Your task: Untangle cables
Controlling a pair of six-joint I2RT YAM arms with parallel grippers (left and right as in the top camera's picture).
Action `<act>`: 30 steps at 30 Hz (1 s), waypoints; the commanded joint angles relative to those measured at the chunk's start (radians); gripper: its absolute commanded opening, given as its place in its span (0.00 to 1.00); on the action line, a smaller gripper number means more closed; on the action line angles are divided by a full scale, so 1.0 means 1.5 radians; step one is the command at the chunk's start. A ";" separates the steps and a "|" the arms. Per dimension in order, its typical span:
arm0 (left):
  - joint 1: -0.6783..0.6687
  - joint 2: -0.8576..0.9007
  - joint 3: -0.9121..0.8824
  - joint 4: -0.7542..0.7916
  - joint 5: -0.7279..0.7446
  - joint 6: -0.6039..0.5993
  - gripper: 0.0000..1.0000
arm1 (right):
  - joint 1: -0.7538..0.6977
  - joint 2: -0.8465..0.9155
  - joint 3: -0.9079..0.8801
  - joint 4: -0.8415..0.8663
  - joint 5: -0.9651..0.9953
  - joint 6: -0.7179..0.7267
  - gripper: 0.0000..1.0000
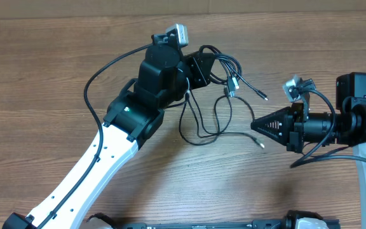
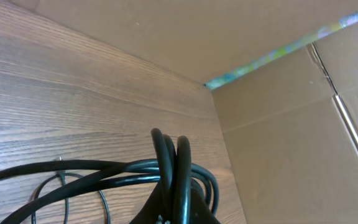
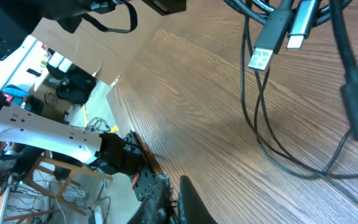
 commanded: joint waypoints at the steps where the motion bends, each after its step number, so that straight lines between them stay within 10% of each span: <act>1: -0.004 -0.010 0.006 0.008 0.083 0.155 0.04 | -0.001 -0.007 0.005 0.011 0.014 -0.011 0.37; 8: -0.004 -0.010 0.006 -0.076 0.400 0.560 0.04 | -0.001 -0.007 0.005 0.103 0.024 0.041 1.00; 12: -0.005 -0.010 0.006 -0.098 0.500 0.597 0.04 | -0.001 -0.007 0.005 0.216 0.134 0.193 1.00; 30: -0.096 -0.010 0.006 -0.076 0.525 0.612 0.04 | -0.001 -0.007 0.005 0.233 0.177 0.203 1.00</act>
